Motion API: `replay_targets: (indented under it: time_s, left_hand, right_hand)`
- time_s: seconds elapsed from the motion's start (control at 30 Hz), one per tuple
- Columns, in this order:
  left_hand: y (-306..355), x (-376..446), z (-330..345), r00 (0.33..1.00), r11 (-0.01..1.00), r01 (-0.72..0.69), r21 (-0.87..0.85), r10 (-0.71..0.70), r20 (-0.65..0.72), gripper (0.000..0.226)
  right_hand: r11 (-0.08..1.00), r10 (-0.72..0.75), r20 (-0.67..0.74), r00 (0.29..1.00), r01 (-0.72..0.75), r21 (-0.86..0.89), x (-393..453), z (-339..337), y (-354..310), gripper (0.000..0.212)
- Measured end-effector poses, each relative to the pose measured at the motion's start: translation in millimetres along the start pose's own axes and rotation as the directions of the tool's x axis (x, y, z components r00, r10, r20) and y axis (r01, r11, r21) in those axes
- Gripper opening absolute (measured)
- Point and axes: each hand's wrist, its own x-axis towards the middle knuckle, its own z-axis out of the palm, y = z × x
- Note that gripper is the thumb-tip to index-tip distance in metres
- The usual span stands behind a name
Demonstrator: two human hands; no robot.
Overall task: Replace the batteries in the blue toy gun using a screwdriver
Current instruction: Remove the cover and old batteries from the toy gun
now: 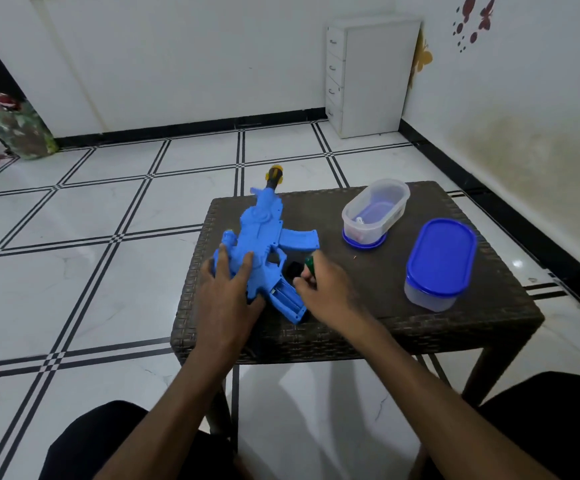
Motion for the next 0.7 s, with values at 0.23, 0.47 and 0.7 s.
replay_targets:
  time_s: [0.23,0.47,0.7]
  left_hand:
    - [4.5,9.9,-19.6,0.945,0.949,-0.276,0.152,0.296,-0.137,0.07]
    - [-8.4,2.1,-4.6,0.997,0.997,-0.07,-0.041,0.071,0.018,0.078]
    - [-25.5,4.6,8.7,0.981,0.986,0.111,-0.121,-0.089,0.172,0.078]
  right_hand:
    - [0.986,0.054,-0.016,0.998,-0.051,0.162,-7.7,4.1,-1.9,0.022]
    - [0.956,0.105,-0.018,0.994,-0.096,0.276,-9.0,-9.3,-0.4,0.015]
    - [0.894,0.042,-0.049,0.998,-0.015,0.447,-0.7,-18.4,-10.5,0.03]
